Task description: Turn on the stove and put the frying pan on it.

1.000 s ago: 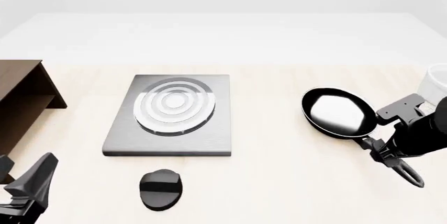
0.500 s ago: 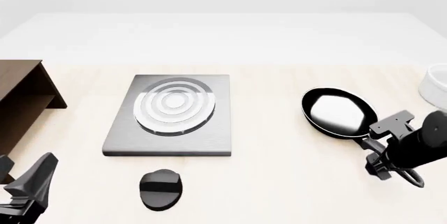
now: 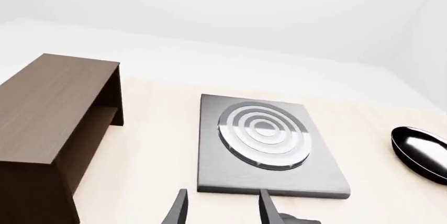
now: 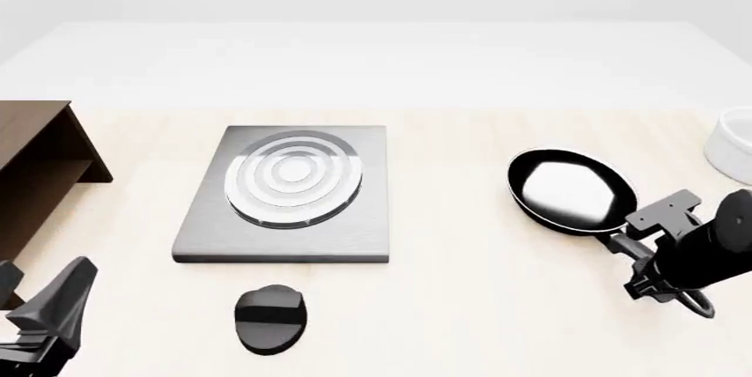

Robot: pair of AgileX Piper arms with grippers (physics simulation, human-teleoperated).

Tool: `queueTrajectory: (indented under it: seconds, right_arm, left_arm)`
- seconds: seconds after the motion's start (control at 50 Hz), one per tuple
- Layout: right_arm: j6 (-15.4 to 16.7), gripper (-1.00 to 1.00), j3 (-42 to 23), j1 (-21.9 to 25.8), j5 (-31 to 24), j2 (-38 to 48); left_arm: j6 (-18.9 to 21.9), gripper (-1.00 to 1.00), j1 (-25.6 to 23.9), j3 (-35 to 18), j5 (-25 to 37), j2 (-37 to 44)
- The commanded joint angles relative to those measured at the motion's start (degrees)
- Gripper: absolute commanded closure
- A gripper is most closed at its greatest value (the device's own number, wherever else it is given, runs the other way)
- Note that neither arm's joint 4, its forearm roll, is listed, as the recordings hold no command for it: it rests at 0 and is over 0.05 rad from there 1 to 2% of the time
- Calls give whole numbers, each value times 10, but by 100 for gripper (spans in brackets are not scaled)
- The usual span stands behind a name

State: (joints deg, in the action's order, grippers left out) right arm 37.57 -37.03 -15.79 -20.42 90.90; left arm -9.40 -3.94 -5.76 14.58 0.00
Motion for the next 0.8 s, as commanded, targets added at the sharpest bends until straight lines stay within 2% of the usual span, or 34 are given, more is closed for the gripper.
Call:
queueTrajectory:
  seconds: [0.02,0.14,0.36,0.4,0.68,0.8]
  right_arm:
    - [1,100,-19,-2,-46,-49]
    - [10,100,-43,7,-103,-102]
    - [18,100,-65,31,-155,-142]
    - [16,100,-75,47,-170,-153]
    - [28,100,-109,96,-190,-165]
    - [20,100,-126,128,-191,-151]
  left_arm:
    - [1,-100,0,0,0,0]
    - [2,-100,0,-1,-1,0]
    - [3,-100,0,-1,-1,0]
    - [3,-100,1,-1,-1,0]
    - [6,-100,1,-2,0,0]
    - [11,-100,0,-3,-1,0]
